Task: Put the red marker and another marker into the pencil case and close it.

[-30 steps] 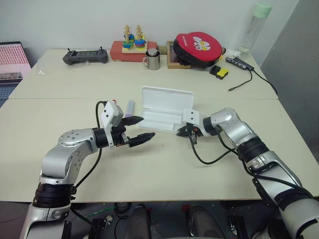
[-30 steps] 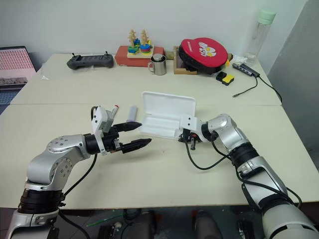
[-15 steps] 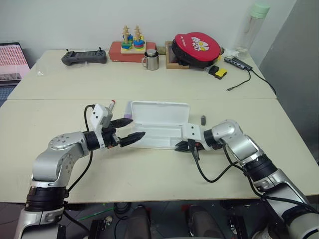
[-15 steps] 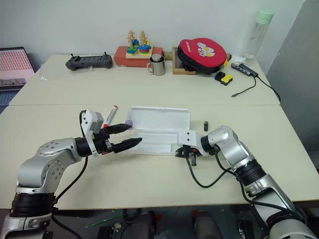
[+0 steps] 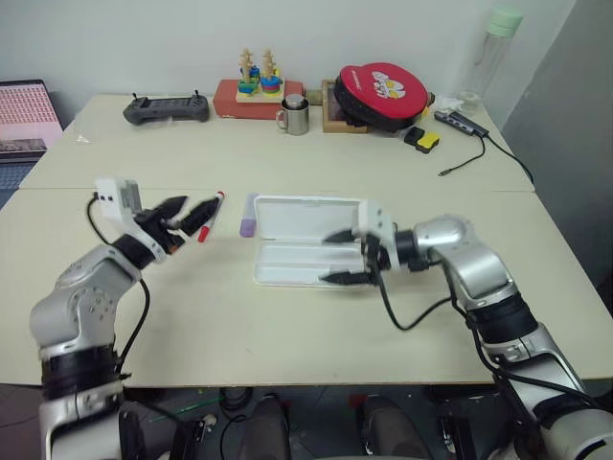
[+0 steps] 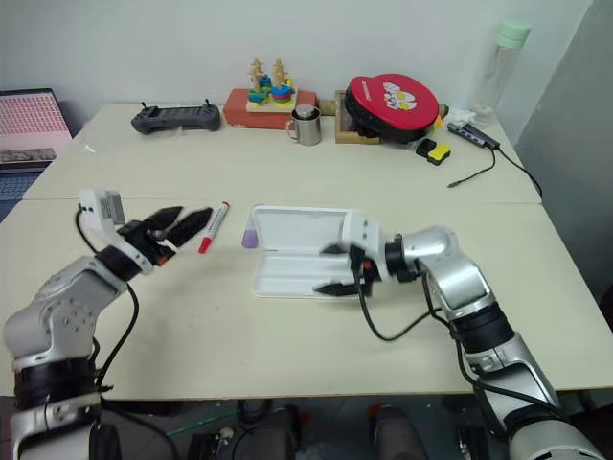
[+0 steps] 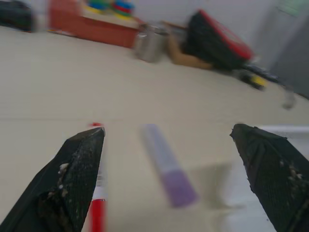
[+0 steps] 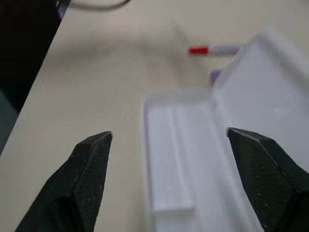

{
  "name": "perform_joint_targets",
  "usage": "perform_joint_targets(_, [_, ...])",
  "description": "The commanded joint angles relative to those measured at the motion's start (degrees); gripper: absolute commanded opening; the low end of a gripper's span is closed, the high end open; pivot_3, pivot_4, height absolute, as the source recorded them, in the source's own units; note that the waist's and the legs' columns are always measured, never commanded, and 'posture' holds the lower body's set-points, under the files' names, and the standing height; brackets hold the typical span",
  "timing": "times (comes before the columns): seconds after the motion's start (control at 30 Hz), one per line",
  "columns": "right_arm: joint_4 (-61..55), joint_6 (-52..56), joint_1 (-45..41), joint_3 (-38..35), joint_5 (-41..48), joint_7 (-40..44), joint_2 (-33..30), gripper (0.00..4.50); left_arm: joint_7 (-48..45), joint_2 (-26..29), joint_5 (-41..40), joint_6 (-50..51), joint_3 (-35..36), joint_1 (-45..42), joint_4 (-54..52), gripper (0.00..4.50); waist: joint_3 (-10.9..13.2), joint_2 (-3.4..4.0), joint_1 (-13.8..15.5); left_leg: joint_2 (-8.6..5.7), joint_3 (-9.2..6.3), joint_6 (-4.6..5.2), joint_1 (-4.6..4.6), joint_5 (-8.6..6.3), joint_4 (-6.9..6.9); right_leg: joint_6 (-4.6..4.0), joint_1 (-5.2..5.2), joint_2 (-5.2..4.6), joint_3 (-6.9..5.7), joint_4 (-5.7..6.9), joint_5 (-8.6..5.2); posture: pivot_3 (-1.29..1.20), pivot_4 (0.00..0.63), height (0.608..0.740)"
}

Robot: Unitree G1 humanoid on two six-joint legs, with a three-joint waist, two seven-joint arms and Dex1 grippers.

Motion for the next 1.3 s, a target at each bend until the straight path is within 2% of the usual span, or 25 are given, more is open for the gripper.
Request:
perform_joint_targets(0.03, [-3.6, 2.8, -1.1, -3.2, 2.8, -5.1, 1.1, 4.46, 2.9, -0.8, 3.8, -2.1, -2.5, -2.8, 4.4, 4.50, -0.1, -0.09, 0.1, -0.01, 0.00, 0.00, 0.00, 0.00, 0.00, -0.01, 0.05, -0.01, -0.01, -0.04, 0.00, 0.00, 0.150, 0.740])
perform_joint_targets(0.17, [-3.8, 3.2, -2.7, -4.4, 3.0, -10.9, 3.0, 4.46, 2.0, -1.4, 8.8, -4.0, -8.0, -5.8, 10.8, 4.50, -0.1, -0.10, 0.8, -0.02, 0.01, -0.01, -0.02, 0.00, -0.03, -0.21, 0.01, -0.02, -0.02, -0.06, 0.11, 0.00, 0.150, 0.740])
perform_joint_targets(0.3, [-4.9, 3.7, -3.5, -5.2, 4.6, -13.3, 3.7, 4.46, 0.7, -0.8, 12.7, -5.1, -12.5, -7.5, 14.8, 4.50, -0.1, -0.10, 0.9, -0.03, 0.02, -0.01, -0.04, 0.00, -0.05, -0.24, -0.02, -0.02, -0.02, -0.03, 0.13, 0.00, 0.150, 0.740])
perform_joint_targets(0.43, [-6.1, 4.6, -3.6, -4.8, 5.9, -14.0, 3.1, 4.46, 1.4, -0.5, 13.9, -5.5, -12.1, -9.0, 18.8, 4.50, -0.1, -0.10, 0.9, -0.02, 0.01, -0.01, -0.03, 0.00, -0.08, -0.25, -0.02, -0.01, -0.03, -0.03, 0.12, 0.00, 0.150, 0.740])
perform_joint_targets(0.77, [-7.0, 5.2, -4.3, -4.5, 7.6, -14.3, 1.5, 4.50, 1.1, -1.1, 14.5, -8.2, -11.1, -9.5, 21.2, 2.74, -0.1, -0.09, 0.8, -0.02, 0.02, -0.01, -0.03, 0.00, -0.08, -0.25, -0.03, -0.02, -0.02, -0.02, 0.12, 0.00, 0.150, 0.740])
perform_joint_targets(0.97, [-6.4, 5.1, -5.0, -4.7, 7.9, -14.2, 1.1, 4.50, 1.3, -1.3, 14.9, -8.9, -11.0, -9.5, 22.6, 1.38, -0.1, -0.10, 0.8, -0.02, 0.02, -0.01, -0.03, 0.00, -0.08, -0.25, -0.03, -0.02, -0.02, -0.03, 0.12, 0.00, 0.150, 0.740])
perform_joint_targets(1.13, [-7.1, 5.3, -4.7, -4.8, 8.1, -14.0, 0.3, 4.50, 4.8, -1.0, 16.2, -13.4, -9.6, -10.8, 25.1, 0.45, -0.1, -0.10, 0.9, -0.02, 0.02, -0.01, -0.03, 0.00, -0.08, -0.25, -0.03, -0.02, -0.02, -0.03, 0.12, 0.00, 0.150, 0.740])
perform_joint_targets(1.23, [-7.9, 5.4, -4.4, -5.2, 8.5, -13.8, -0.7, 4.50, 5.3, -1.3, 15.8, -16.9, -8.7, -13.0, 26.2, 0.42, 0.0, -0.10, 0.9, -0.02, 0.02, -0.01, -0.03, 0.00, -0.08, -0.24, -0.05, -0.02, -0.02, -0.03, 0.12, 0.00, 0.150, 0.740])
perform_joint_targets(1.3, [-8.7, 5.7, -4.3, -6.5, 9.1, -13.8, -2.3, 4.50, 2.5, -2.2, 15.2, -21.7, -9.5, -14.6, 22.6, 0.42, 0.0, -0.10, 0.9, -0.02, 0.02, -0.01, -0.04, 0.00, -0.08, -0.25, -0.05, -0.02, -0.02, -0.04, 0.12, 0.00, 0.150, 0.740])
